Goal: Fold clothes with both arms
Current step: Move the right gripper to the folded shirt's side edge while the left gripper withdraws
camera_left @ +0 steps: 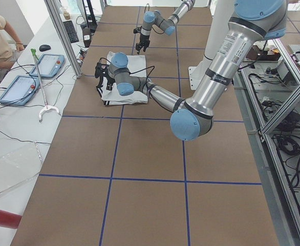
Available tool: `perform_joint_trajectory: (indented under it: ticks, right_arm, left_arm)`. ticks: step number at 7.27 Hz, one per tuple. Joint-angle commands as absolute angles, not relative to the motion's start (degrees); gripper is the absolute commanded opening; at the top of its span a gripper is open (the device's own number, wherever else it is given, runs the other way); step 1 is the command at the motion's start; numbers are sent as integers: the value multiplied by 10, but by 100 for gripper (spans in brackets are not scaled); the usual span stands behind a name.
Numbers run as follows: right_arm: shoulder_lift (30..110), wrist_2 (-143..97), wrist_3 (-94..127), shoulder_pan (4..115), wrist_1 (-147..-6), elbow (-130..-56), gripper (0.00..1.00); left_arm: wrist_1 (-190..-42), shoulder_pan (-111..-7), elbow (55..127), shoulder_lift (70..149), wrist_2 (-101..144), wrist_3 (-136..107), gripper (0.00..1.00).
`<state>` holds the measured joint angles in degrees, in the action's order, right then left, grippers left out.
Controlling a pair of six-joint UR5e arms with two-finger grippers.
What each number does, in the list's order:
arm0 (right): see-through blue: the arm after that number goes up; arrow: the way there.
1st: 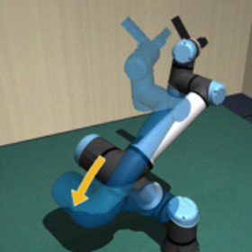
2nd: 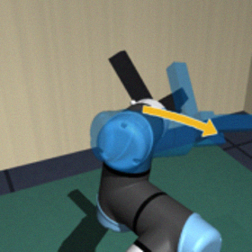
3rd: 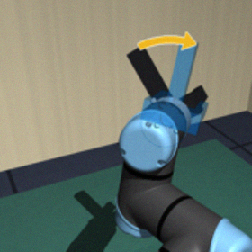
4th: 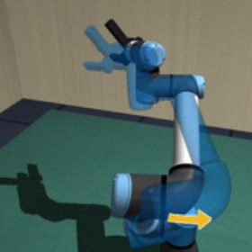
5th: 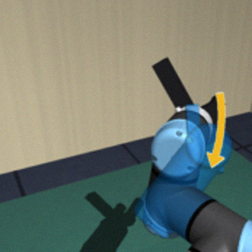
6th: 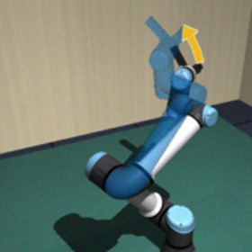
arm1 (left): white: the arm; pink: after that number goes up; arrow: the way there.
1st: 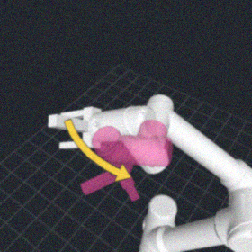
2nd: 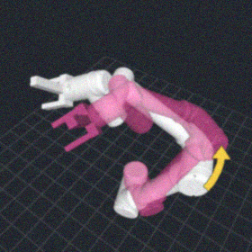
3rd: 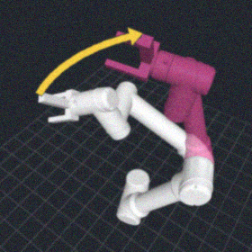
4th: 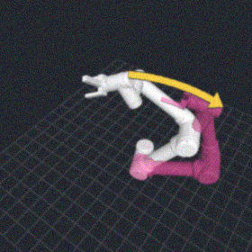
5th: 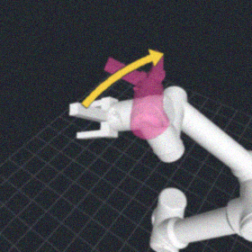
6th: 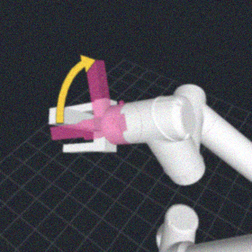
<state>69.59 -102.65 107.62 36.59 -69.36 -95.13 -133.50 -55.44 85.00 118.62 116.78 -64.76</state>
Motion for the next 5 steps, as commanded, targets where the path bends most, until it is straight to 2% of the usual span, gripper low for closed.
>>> perform_joint_trajectory:
  ticks: [1,2,3,4,5]
  right_arm:
    - [694,-1014,1111,345,-693,-953,79]
    - [693,-1015,1111,345,-693,-951,76]
    - [692,-1015,1111,344,-694,-953,68]
    - [692,-1015,1111,343,-694,-949,66]
    - [692,-1015,1113,343,-694,-954,40]
  left_arm:
    - [-1336,-556,852,1186,1167,-648,54]
    - [-1336,-556,852,1186,1164,-648,54]
    - [-1336,-556,852,1184,1158,-649,54]
    - [-1336,-556,852,1184,1158,-649,54]
    - [-1337,-556,852,1180,1158,-648,54]
